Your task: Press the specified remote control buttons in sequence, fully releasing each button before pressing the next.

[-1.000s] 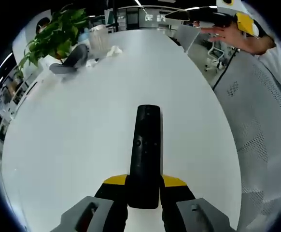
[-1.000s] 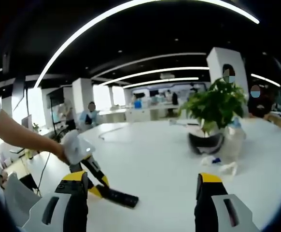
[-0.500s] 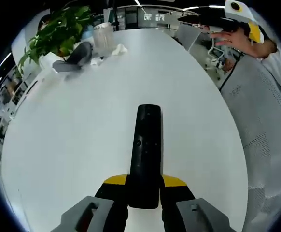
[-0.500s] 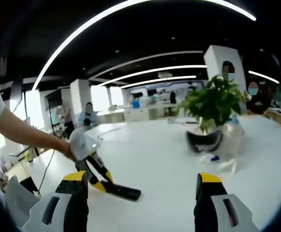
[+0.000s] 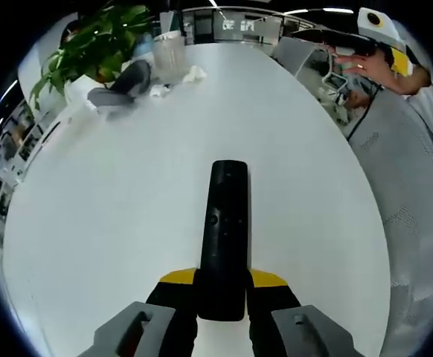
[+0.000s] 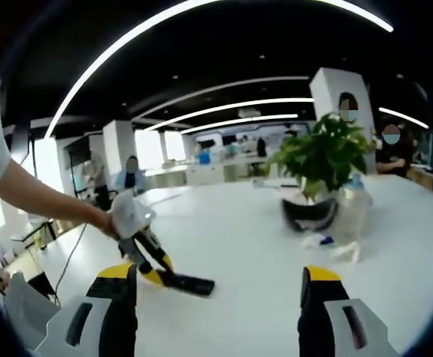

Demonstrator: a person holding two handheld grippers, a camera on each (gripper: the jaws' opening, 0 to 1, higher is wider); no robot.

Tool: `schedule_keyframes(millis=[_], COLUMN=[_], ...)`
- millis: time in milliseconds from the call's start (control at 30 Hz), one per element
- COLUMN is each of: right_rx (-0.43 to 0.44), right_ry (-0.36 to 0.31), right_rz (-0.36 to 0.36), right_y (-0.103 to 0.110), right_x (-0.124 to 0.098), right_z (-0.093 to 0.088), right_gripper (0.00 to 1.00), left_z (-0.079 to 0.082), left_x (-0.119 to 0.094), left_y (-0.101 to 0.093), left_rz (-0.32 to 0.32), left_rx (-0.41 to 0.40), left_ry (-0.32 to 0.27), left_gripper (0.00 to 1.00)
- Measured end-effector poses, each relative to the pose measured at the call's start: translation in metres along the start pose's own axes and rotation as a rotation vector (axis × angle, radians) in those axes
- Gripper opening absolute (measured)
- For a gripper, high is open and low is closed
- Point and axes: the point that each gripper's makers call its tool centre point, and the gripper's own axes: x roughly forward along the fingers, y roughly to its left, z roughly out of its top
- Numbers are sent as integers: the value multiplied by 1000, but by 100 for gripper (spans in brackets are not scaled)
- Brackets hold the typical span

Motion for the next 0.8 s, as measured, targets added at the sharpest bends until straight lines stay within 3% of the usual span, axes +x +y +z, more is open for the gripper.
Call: schedule_keyframes(millis=[800], right_rx=[12], right_ry=[24], right_rz=[-18], right_y=[-6], right_x=[1], right_z=[-6], right_gripper=[90], left_z=[-5], left_x=[2], left_y=[50], left_rz=[-7], left_rx=[14], left_ry=[73], left_gripper=[24])
